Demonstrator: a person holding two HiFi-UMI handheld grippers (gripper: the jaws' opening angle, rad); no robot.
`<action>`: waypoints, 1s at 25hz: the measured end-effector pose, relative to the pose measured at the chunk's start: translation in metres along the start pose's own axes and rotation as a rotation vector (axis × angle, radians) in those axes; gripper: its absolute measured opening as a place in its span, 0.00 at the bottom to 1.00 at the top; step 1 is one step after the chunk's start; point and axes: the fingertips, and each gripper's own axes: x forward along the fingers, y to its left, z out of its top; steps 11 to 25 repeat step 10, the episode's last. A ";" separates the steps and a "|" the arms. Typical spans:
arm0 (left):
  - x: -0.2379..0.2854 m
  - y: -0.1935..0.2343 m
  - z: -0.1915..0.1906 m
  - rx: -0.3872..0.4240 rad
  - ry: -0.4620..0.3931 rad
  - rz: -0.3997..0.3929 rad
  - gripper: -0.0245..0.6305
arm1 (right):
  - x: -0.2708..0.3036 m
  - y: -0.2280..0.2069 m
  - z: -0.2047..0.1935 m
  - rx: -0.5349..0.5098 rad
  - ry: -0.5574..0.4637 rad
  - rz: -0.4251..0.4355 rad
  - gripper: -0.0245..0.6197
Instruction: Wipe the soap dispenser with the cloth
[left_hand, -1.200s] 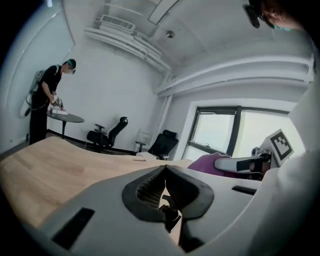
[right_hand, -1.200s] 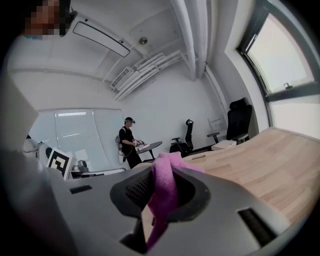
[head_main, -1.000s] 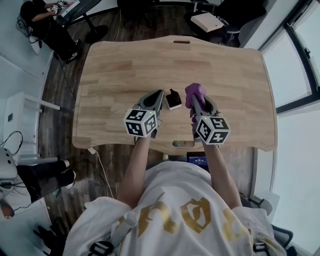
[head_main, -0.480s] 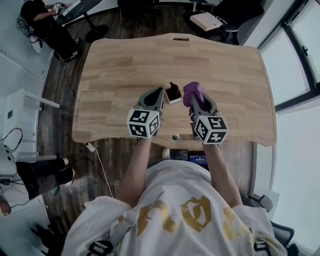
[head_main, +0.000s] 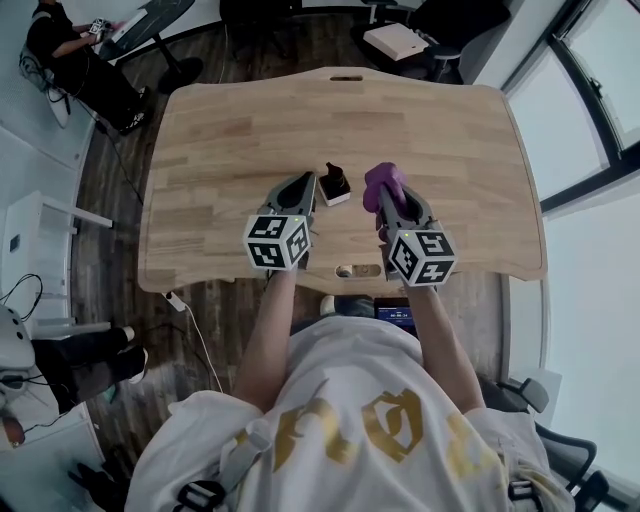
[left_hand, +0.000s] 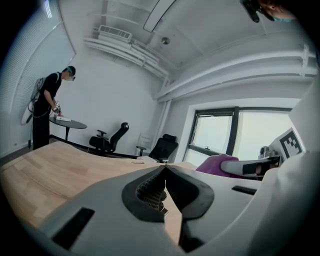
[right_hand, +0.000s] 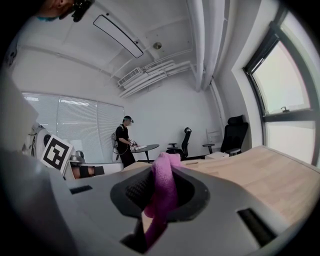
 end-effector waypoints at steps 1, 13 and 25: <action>0.001 -0.003 0.000 -0.002 -0.001 -0.008 0.05 | -0.002 -0.002 0.000 0.001 -0.001 -0.003 0.12; 0.005 -0.005 -0.002 0.017 0.008 -0.022 0.05 | -0.007 -0.009 -0.002 0.048 -0.011 -0.005 0.12; 0.005 -0.005 -0.002 0.017 0.008 -0.022 0.05 | -0.007 -0.009 -0.002 0.048 -0.011 -0.005 0.12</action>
